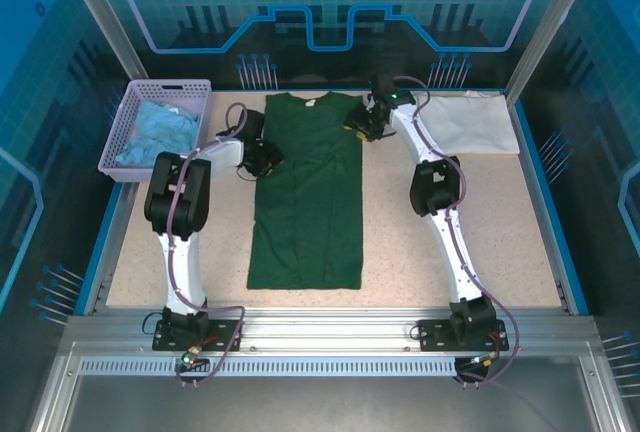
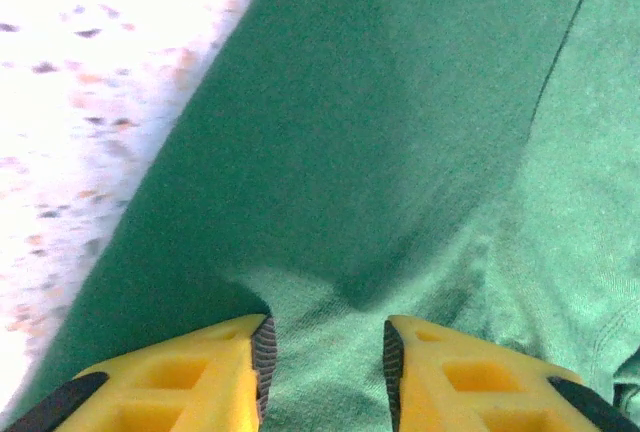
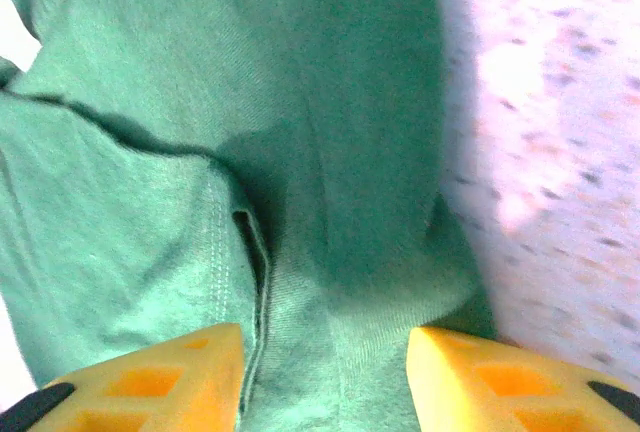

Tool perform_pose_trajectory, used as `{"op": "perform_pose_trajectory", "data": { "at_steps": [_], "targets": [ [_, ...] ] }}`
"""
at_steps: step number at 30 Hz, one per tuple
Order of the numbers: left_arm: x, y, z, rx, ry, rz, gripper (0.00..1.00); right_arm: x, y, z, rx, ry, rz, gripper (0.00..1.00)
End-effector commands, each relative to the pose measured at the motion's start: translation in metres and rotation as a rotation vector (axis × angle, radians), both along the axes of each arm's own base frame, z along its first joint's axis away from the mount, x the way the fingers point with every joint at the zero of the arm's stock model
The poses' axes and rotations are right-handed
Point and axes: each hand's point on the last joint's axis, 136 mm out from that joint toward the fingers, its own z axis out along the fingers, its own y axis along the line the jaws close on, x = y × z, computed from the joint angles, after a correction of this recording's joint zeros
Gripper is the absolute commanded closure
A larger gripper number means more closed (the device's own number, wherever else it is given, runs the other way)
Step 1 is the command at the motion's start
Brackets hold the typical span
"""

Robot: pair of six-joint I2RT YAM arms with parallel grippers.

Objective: Fold and stack the t-shirts

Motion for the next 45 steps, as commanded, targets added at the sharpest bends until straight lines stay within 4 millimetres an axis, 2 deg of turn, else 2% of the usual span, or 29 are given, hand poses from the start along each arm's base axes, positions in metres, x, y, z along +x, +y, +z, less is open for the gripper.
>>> {"op": "perform_pose_trajectory", "data": {
  "at_steps": [1,3,6,9,12,14,15,18,20,22,23,26,28,31,34,38,41,45],
  "targets": [
    [-0.008,0.007,0.009,-0.03,0.024,0.043,0.59,0.012,0.005,-0.011,0.039,-0.023,-0.02,0.44],
    [-0.004,-0.001,0.029,-0.063,-0.009,0.007,0.54,0.012,0.001,0.012,0.043,-0.042,-0.019,0.4],
    [0.0,-0.01,0.074,-0.087,-0.097,-0.039,0.44,0.008,-0.006,0.065,0.048,-0.096,-0.013,0.35],
    [-0.004,-0.017,0.124,-0.074,-0.191,-0.072,0.36,-0.007,-0.013,0.116,0.036,-0.135,-0.01,0.32],
    [-0.023,-0.022,0.156,-0.053,-0.243,-0.09,0.33,-0.045,-0.02,0.148,-0.033,-0.118,0.014,0.33],
    [-0.048,-0.027,0.161,-0.045,-0.254,-0.104,0.32,-0.087,-0.018,0.151,-0.081,-0.085,0.061,0.34],
    [-0.06,-0.029,0.16,-0.045,-0.253,-0.115,0.31,-0.107,-0.016,0.151,-0.097,-0.077,0.083,0.34],
    [-0.111,-0.039,0.146,-0.044,-0.212,-0.166,0.29,-0.188,-0.011,0.121,-0.124,-0.032,0.165,0.35],
    [-0.155,-0.047,0.127,-0.005,-0.162,-0.238,0.27,-0.248,-0.009,0.096,-0.107,-0.007,0.213,0.33],
    [-0.199,-0.047,0.11,0.035,-0.105,-0.302,0.26,-0.298,-0.006,0.079,-0.069,0.006,0.254,0.32],
    [-0.222,-0.043,0.098,0.057,-0.066,-0.323,0.26,-0.324,-0.006,0.07,-0.073,0.015,0.28,0.32],
    [-0.276,-0.026,0.077,0.076,0.01,-0.332,0.27,-0.389,-0.009,0.045,-0.112,0.063,0.338,0.29],
    [-0.298,-0.015,0.071,0.083,0.033,-0.321,0.29,-0.417,-0.013,0.035,-0.138,0.08,0.345,0.28],
    [-0.321,-0.002,0.058,0.091,0.078,-0.295,0.31,-0.442,-0.029,0.021,-0.176,0.106,0.299,0.27],
    [-0.336,-0.002,0.041,0.037,0.115,-0.245,0.37,-0.456,-0.023,0.008,-0.101,0.128,0.276,0.31],
    [-0.344,-0.005,0.018,-0.03,0.15,-0.182,0.44,-0.459,-0.011,0.007,-0.104,0.12,0.295,0.32],
    [-0.347,-0.009,0.008,-0.068,0.169,-0.168,0.52,-0.459,0.002,0.006,-0.077,0.125,0.304,0.33],
    [-0.349,-0.008,0.0,-0.067,0.176,-0.155,0.55,-0.461,0.009,-0.001,-0.098,0.156,0.316,0.36]
  ]
}}
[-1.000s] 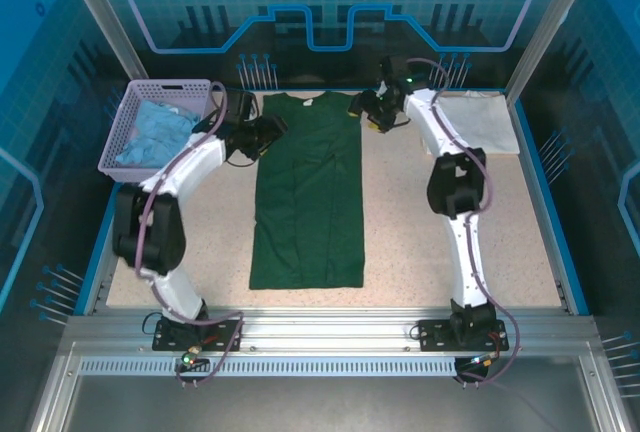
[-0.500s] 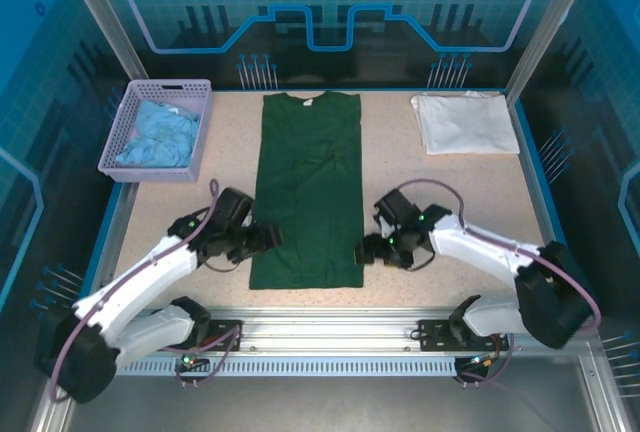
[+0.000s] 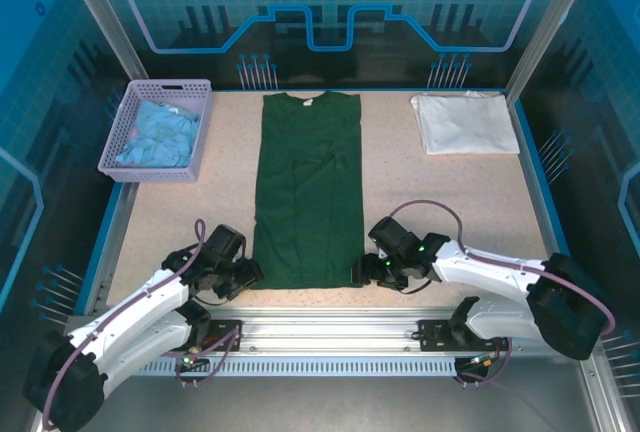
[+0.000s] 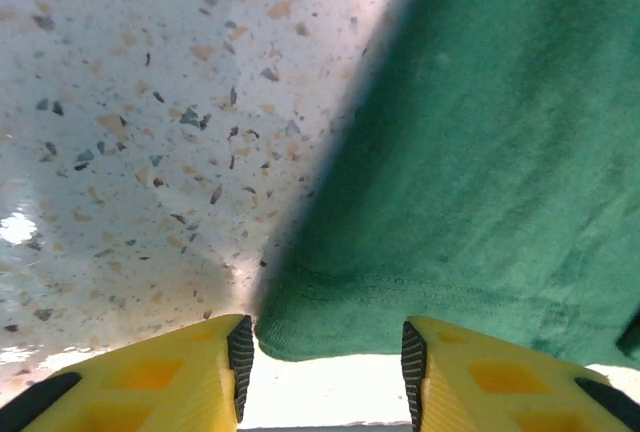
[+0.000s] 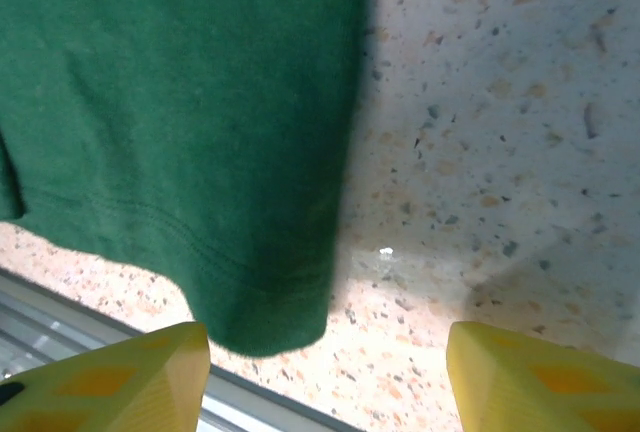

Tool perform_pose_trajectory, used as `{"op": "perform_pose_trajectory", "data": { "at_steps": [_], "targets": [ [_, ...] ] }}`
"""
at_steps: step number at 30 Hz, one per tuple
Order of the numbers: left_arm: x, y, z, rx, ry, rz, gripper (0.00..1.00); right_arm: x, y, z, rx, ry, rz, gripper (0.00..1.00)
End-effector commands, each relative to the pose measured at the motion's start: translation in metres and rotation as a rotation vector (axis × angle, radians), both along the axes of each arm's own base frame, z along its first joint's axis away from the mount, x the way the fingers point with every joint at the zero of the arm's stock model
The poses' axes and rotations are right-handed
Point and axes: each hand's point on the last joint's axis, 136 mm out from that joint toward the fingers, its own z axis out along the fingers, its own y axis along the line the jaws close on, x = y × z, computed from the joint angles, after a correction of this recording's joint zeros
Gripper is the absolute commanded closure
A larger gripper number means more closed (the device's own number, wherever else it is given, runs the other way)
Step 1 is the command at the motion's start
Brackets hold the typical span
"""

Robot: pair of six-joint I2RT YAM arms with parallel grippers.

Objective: Fold and stack the t-shirts

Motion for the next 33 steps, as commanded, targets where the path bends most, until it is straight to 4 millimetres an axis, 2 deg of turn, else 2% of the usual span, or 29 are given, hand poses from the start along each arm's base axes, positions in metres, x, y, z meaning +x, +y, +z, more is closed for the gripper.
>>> {"op": "perform_pose_trajectory", "data": {
  "at_steps": [1,7,12,15,18,20,25,28,33],
  "targets": [
    [0.002,-0.007,-0.002,-0.044,0.001,0.023,0.55,0.006,0.016,0.003,0.018,-0.005,-0.009,0.37],
    [0.004,-0.007,-0.008,-0.024,0.005,0.008,0.57,0.009,0.021,-0.003,-0.004,0.01,-0.005,0.41],
    [0.004,-0.003,-0.011,0.006,0.003,-0.006,0.63,0.01,0.031,-0.001,0.028,0.002,0.014,0.48],
    [0.007,-0.001,-0.011,0.019,-0.01,-0.01,0.67,0.009,0.034,-0.003,0.026,0.015,0.024,0.58],
    [0.009,-0.001,-0.011,0.027,-0.014,-0.018,0.75,0.009,0.033,-0.007,0.004,0.03,0.022,0.73],
    [0.009,-0.001,-0.011,0.032,-0.015,-0.023,0.82,0.009,0.03,-0.01,-0.026,0.038,0.017,0.82],
    [0.008,-0.001,-0.009,0.03,-0.019,-0.031,0.99,0.009,0.016,-0.015,-0.092,0.044,-0.008,0.93],
    [0.007,-0.003,-0.005,0.017,-0.02,-0.042,1.0,0.01,0.005,-0.014,-0.137,0.037,-0.016,1.0],
    [-0.001,-0.011,-0.002,-0.011,-0.001,-0.071,1.0,0.001,-0.016,-0.018,-0.192,0.052,-0.03,1.0]
  ]
}}
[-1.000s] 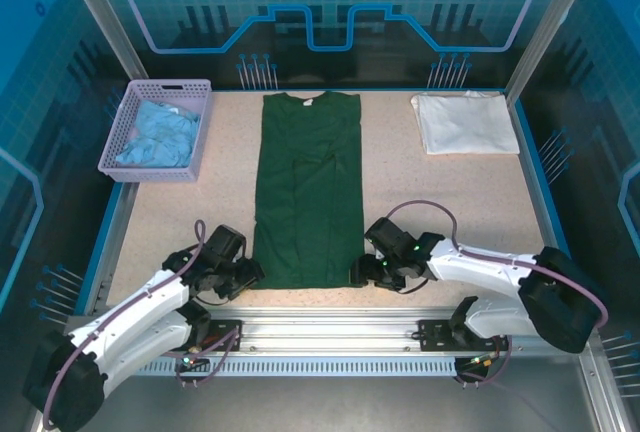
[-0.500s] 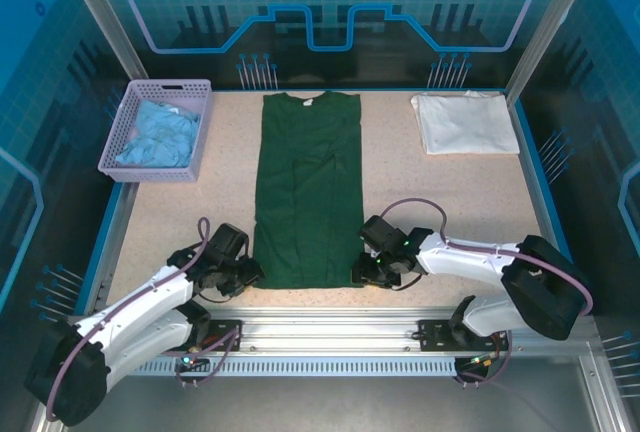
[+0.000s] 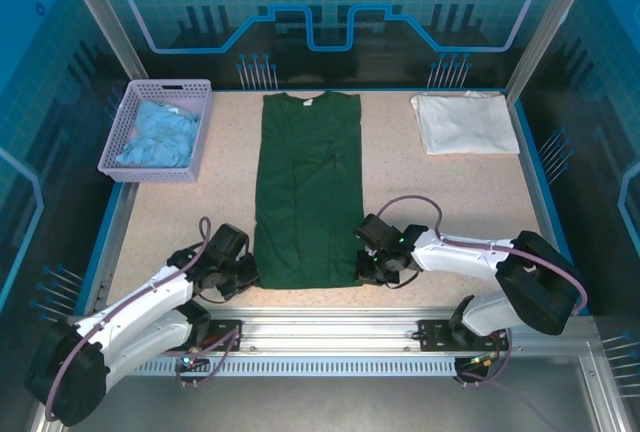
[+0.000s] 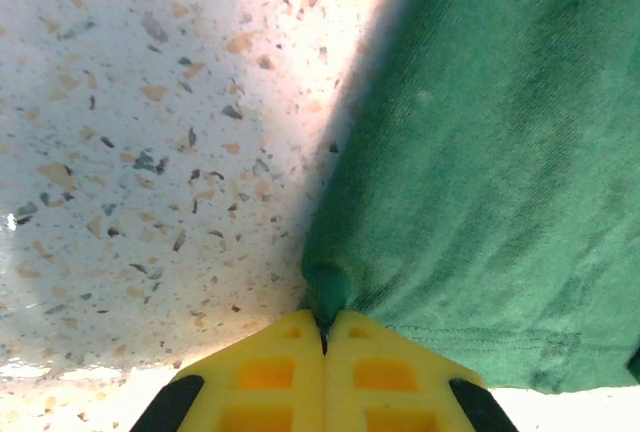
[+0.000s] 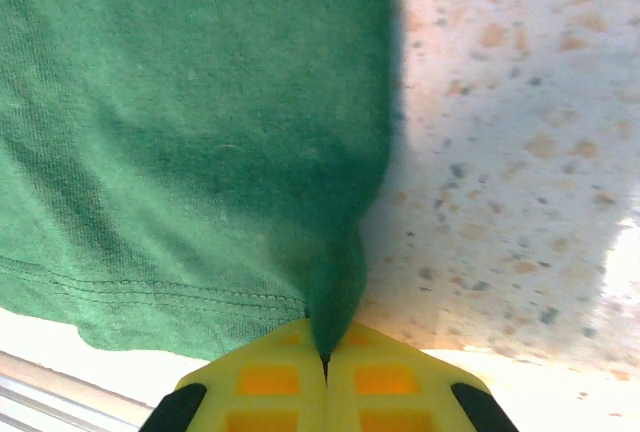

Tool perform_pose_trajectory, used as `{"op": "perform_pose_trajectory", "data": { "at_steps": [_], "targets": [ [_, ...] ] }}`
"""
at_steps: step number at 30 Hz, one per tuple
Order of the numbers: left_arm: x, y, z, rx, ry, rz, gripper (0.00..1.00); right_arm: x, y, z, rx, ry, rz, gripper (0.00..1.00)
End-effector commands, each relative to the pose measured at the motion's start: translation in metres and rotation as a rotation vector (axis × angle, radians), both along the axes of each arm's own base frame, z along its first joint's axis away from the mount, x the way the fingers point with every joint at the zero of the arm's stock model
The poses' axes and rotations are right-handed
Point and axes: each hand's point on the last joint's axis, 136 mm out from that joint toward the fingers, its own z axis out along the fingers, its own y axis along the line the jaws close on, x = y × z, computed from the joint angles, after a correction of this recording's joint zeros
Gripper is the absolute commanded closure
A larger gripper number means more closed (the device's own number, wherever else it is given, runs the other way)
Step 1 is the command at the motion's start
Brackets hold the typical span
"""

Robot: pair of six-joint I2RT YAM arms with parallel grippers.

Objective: Fold and stack the t-shirts

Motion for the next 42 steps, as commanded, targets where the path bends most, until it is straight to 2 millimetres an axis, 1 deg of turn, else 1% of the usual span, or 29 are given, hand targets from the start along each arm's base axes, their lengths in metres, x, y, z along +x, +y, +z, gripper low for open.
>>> {"op": "perform_pose_trajectory", "data": {
  "at_steps": [1,5,10,13,16,19,21,23,25,29,31,34,36,38,42],
  "targets": [
    [-0.012,-0.007,0.004,-0.019,0.029,-0.051,1.0,-0.011,-0.025,-0.008,-0.083,0.022,-0.009,1.0],
    [-0.02,-0.014,0.011,-0.023,0.029,-0.086,1.0,-0.028,-0.037,-0.019,-0.105,0.044,-0.004,1.0],
    [-0.029,-0.023,0.014,-0.038,0.044,-0.121,1.0,-0.037,-0.037,-0.009,-0.102,-0.002,0.025,1.0],
    [-0.034,-0.026,0.015,-0.034,0.053,-0.137,1.0,-0.043,-0.041,-0.01,-0.103,0.014,0.009,1.0],
    [-0.036,-0.025,0.016,-0.032,0.054,-0.134,1.0,-0.047,-0.04,-0.011,-0.07,0.022,0.002,1.0],
    [-0.033,-0.026,0.023,-0.041,0.035,-0.12,1.0,-0.043,-0.034,0.0,-0.031,-0.004,0.003,1.0],
    [-0.028,-0.029,0.033,-0.053,0.008,-0.12,1.0,-0.038,-0.03,0.015,-0.008,-0.037,0.005,1.0],
    [-0.018,-0.031,0.048,-0.047,-0.039,-0.121,1.0,-0.029,-0.025,0.035,0.016,-0.08,0.006,1.0],
    [-0.003,-0.03,0.063,-0.016,-0.093,-0.116,1.0,-0.017,-0.024,0.057,0.029,-0.119,-0.021,1.0],
    [0.031,-0.041,0.089,-0.049,-0.14,-0.09,1.0,0.015,-0.024,0.084,0.102,-0.137,-0.103,1.0],
    [0.055,-0.047,0.103,-0.096,-0.17,-0.065,1.0,0.036,-0.024,0.095,0.156,-0.132,-0.137,1.0],
    [0.091,-0.046,0.116,-0.113,-0.192,-0.034,1.0,0.073,-0.025,0.109,0.191,-0.141,-0.159,1.0],
    [0.116,-0.041,0.121,-0.097,-0.2,-0.015,1.0,0.1,-0.024,0.117,0.198,-0.145,-0.162,1.0],
    [0.14,-0.036,0.122,-0.081,-0.204,0.009,1.0,0.127,-0.021,0.117,0.217,-0.13,-0.167,1.0],
    [0.185,-0.026,0.116,-0.089,-0.198,0.059,1.0,0.18,-0.013,0.109,0.217,-0.097,-0.164,1.0]
  ]
}}
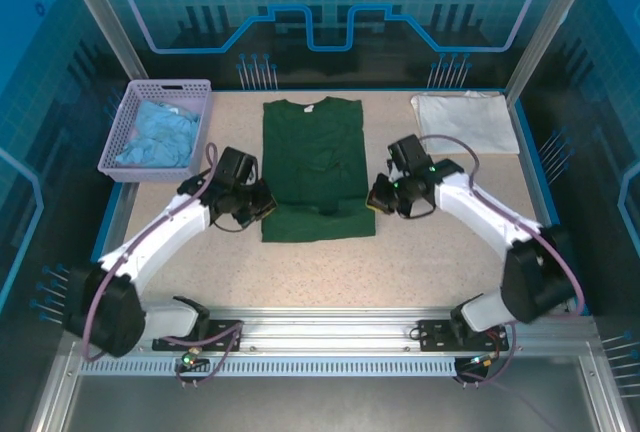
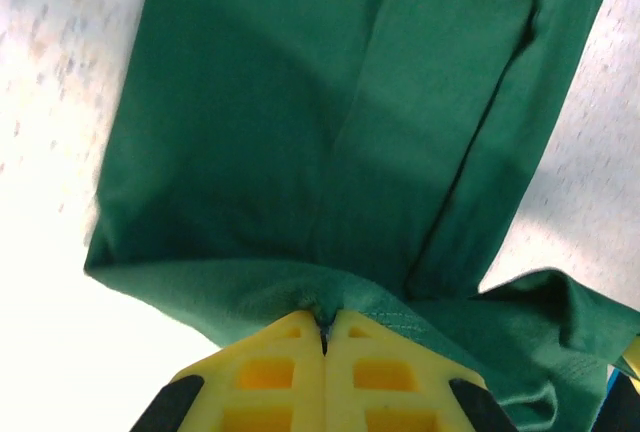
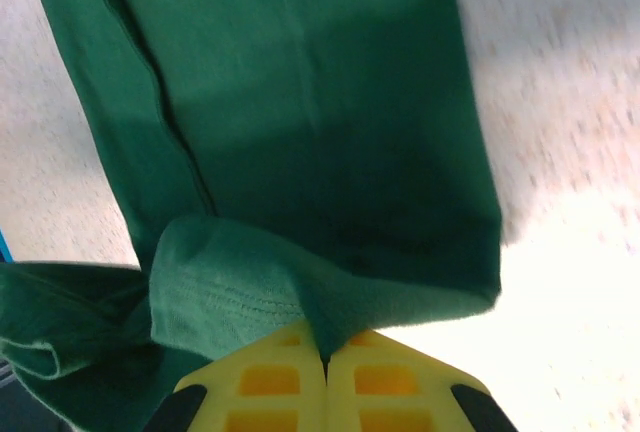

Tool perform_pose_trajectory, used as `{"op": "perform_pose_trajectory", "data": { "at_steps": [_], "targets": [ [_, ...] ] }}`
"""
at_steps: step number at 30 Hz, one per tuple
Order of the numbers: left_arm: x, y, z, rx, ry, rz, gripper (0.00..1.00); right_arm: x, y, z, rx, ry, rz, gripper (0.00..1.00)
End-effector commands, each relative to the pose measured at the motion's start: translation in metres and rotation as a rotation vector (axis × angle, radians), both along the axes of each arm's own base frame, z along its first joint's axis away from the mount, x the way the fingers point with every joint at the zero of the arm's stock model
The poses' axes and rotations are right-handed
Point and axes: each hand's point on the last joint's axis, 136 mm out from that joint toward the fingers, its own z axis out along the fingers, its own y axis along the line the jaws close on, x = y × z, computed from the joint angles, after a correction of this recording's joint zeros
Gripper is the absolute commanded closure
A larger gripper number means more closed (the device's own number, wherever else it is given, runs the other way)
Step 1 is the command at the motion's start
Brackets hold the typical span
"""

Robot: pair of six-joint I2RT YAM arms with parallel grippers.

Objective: Fold and stack the t-shirts

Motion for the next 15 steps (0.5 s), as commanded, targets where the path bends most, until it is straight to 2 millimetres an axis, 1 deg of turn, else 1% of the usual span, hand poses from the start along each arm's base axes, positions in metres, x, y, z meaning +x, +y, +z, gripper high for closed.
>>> {"op": "perform_pose_trajectory", "data": {
  "at_steps": [1,4,7,8,12,15],
  "targets": [
    [0.036,0.004,0.002,-0.01,-0.038,-0.012,1.0,0.03,0.009,-0.005,0.019,0.026,0.075,1.0],
    [0.064,0.012,-0.006,-0.011,-0.017,0.022,1.0,0.063,0.013,-0.02,0.014,0.065,0.075,1.0],
    [0.082,0.02,-0.018,-0.006,0.007,0.048,1.0,0.085,0.013,-0.034,0.017,0.103,0.064,1.0],
    [0.088,0.024,-0.021,-0.003,0.005,0.057,1.0,0.091,0.009,-0.04,0.014,0.114,0.05,1.0],
    [0.109,0.037,-0.034,0.011,0.03,0.077,1.0,0.109,-0.005,-0.052,-0.005,0.116,0.004,1.0],
    [0.116,0.043,-0.045,-0.001,0.056,0.095,1.0,0.118,-0.007,-0.059,0.03,0.138,-0.007,1.0]
  ]
}}
